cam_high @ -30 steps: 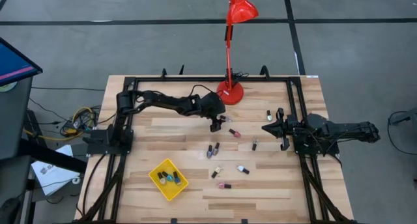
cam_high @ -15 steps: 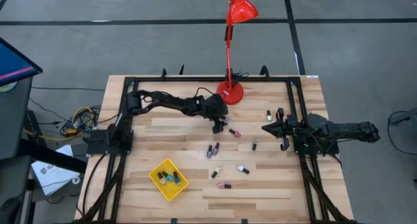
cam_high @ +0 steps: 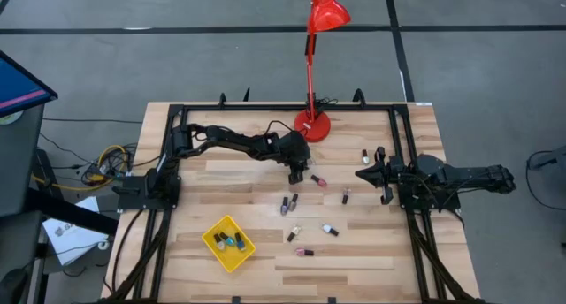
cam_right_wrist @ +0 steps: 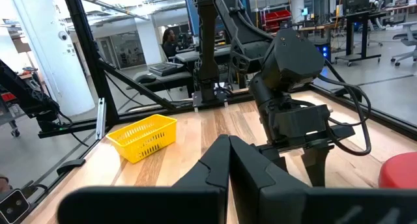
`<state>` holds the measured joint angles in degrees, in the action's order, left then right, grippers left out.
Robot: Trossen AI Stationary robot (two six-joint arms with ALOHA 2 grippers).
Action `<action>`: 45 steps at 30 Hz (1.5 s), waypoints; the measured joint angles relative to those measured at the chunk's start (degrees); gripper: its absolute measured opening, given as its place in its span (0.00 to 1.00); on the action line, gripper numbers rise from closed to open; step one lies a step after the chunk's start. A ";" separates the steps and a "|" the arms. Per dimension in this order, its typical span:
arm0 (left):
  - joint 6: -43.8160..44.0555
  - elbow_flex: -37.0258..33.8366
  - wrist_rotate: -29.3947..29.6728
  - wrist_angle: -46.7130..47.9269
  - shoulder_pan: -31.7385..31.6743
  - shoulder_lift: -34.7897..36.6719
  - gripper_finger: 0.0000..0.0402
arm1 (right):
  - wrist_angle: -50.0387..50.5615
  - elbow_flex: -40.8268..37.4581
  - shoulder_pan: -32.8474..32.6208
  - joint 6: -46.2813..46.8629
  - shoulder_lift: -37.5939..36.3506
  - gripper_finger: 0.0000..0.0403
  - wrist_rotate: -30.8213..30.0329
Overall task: Pick & Place Nail Polish
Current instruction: Put the transparent nail polish bottle into the yellow basket
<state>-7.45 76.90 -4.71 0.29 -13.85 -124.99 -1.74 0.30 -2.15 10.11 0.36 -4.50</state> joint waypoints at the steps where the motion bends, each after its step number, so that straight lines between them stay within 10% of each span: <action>1: 0.01 0.00 -0.01 0.09 0.00 0.02 0.36 | 0.00 0.00 0.00 -0.01 0.00 0.00 0.01; 12: 1.07 -0.04 0.27 0.70 0.00 0.09 0.13 | 0.00 0.02 0.00 -0.01 0.00 0.00 0.01; 22: 3.48 -0.59 0.80 3.58 0.42 4.42 0.13 | -0.01 -0.01 0.00 0.00 0.00 0.00 0.01; 34: 3.40 -6.77 0.68 18.96 7.75 34.11 0.13 | -0.04 0.02 0.01 -0.01 -0.01 0.00 -0.02; 45: 11.01 -23.78 3.81 26.31 32.01 60.01 0.13 | 0.00 0.00 0.00 -0.02 0.17 0.00 -0.02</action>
<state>3.56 53.13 -0.90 26.60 18.16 -64.97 -1.74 0.30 -2.15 10.09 0.54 -4.52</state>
